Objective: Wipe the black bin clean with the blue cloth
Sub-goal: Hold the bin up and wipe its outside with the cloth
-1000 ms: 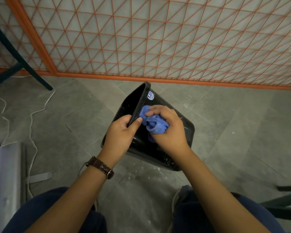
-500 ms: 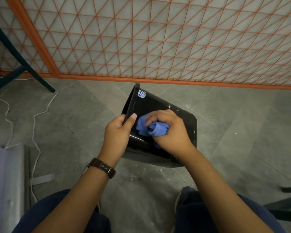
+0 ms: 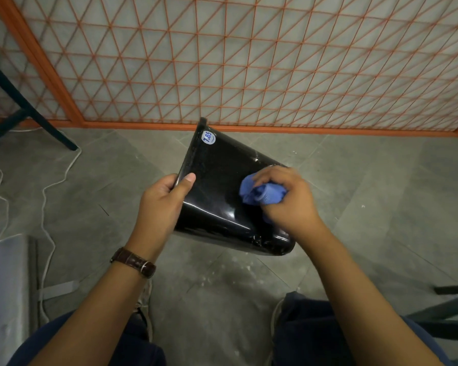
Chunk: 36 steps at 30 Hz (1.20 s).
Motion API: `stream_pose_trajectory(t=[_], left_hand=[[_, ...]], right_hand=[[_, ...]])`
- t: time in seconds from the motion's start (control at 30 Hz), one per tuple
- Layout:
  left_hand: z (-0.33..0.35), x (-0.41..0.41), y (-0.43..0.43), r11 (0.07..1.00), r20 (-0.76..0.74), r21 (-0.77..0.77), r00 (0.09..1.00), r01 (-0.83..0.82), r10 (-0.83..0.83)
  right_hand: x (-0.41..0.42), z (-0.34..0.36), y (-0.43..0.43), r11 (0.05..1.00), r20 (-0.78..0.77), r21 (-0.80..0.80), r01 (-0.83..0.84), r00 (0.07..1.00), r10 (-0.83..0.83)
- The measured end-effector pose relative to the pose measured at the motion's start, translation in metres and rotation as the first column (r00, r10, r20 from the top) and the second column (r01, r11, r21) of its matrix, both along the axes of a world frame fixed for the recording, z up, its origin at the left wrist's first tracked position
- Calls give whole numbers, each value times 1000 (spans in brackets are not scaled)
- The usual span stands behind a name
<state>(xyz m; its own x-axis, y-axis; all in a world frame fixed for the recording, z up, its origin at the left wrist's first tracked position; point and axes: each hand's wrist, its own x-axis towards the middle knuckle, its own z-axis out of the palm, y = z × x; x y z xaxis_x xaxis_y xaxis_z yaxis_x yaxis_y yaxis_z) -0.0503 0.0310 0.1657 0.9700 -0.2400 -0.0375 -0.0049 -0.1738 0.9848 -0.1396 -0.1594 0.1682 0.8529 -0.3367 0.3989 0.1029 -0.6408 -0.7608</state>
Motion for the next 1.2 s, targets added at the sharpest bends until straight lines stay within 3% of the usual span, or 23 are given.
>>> stream_pose_trajectory(t=[0.07,0.13,0.23,0.3,0.37,0.47,0.57,0.63,0.7,0.87,0.97,1.07,1.2], left_hand=[[1,1,2,1000,13,3,1000,-5,5],[2,0,2,1000,13,-17,1000,3,-3],[4,0,5,999,-1,-50,1000,4,-4],[4,1,7,997,-7,-79,1000,-13,13],[6,4,8,995,-21,-86,999,-51,49],[9,6,9,994,-40,-93,998,-59,56],[13,6,8,993,-64,-117,998,3,-11],[11,6,6,990,-47,-123,997,61,-68],[8,3,3,990,-10,-111,996,91,-93],[3,0,5,997,29,-83,1000,10,-7],[8,3,9,998,12,-62,1000,-12,13],[12,5,11,995,-3,-88,999,47,-48],[8,-1,6,990,21,-69,992,124,-123]], right_hand=[[0,1,-9,989,22,37,145,989,-146],[0,-2,-6,986,68,-46,159,985,-156],[1,-8,11,982,35,-189,-21,999,28],[2,-7,16,971,19,-190,-147,988,153],[2,-3,10,970,40,-174,-170,983,179],[-2,7,-9,998,47,-21,51,998,-50],[-5,9,-19,932,-13,207,297,954,-301],[-5,7,-22,888,1,280,365,925,-380],[-3,5,-20,903,5,254,346,933,-359],[3,0,-3,996,13,80,33,999,-34],[1,1,-13,987,-9,71,144,990,-144],[-2,4,-23,936,-6,166,312,949,-315],[2,2,-15,917,-57,252,310,950,-306]])
